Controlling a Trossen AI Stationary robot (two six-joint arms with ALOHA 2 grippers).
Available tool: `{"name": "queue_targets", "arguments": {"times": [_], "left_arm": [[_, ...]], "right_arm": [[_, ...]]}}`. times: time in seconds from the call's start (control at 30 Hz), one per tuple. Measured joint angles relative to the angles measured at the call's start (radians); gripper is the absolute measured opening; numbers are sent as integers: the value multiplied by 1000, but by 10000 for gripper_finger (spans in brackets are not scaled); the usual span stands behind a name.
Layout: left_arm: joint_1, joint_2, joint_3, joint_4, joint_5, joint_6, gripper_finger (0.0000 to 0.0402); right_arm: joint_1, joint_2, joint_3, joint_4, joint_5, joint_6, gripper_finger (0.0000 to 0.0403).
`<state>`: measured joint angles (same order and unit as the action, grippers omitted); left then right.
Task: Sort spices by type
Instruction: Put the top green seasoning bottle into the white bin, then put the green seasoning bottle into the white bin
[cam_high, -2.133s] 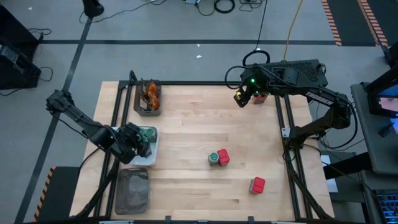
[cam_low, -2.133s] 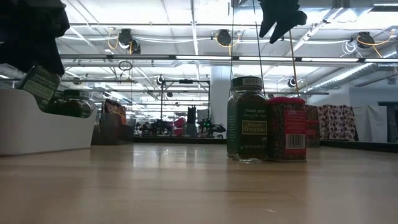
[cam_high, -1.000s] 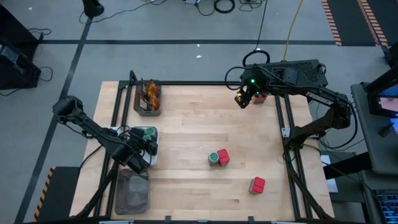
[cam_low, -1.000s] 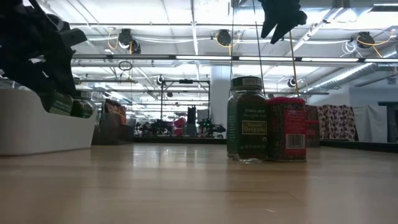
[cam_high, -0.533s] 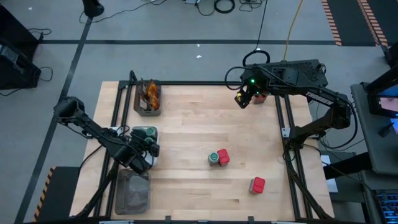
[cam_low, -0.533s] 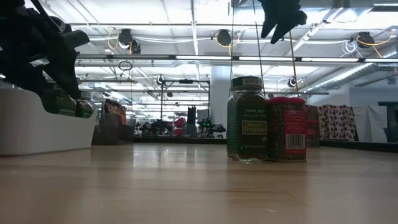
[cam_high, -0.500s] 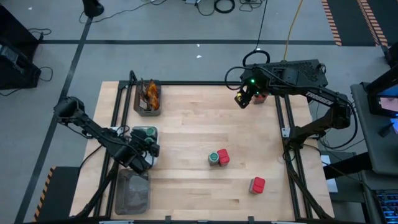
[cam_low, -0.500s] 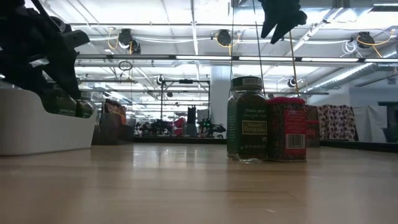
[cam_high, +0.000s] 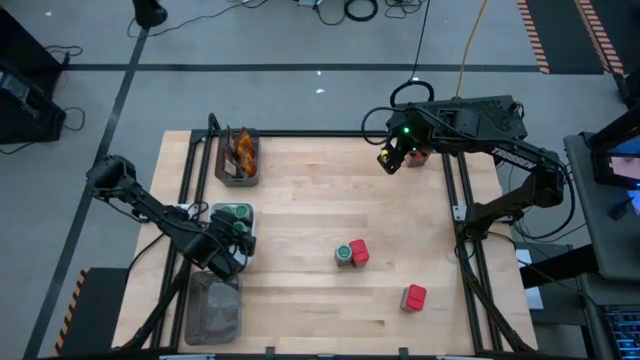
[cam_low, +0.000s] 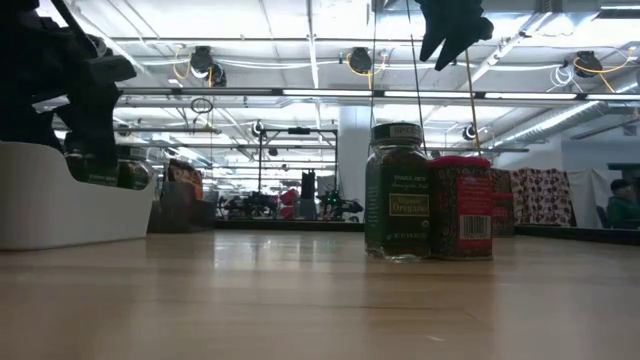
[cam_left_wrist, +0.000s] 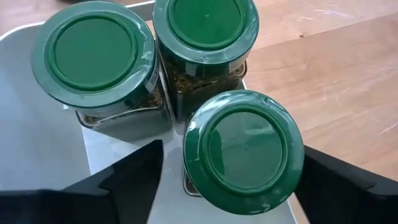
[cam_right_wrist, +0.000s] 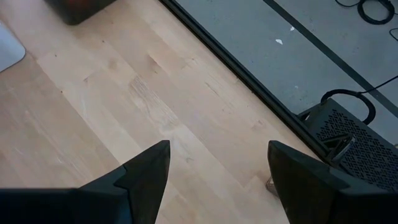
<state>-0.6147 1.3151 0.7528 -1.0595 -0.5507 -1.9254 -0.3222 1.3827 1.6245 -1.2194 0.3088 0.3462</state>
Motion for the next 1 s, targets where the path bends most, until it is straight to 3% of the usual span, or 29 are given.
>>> {"name": "queue_targets", "arguments": {"times": [0.23, 0.47, 0.63, 0.8, 1.0], "left_arm": [[5, -50, 0, 0, 40, -1, 392], [23, -214, 10, -51, 24, 94, 400], [51, -312, 94, -152, -31, 213, 400], [121, -330, 230, -60, -89, 574, 400], [263, -209, 323, 377, -29, 1128, 400]], "right_arm": [[0, 0, 0, 0, 0, 0, 254], [0, 0, 0, 5, 0, 0, 254], [0, 0, 0, 13, 0, 0, 254], [0, 0, 0, 15, 0, 0, 254], [0, 0, 0, 26, 0, 7, 254]]}}
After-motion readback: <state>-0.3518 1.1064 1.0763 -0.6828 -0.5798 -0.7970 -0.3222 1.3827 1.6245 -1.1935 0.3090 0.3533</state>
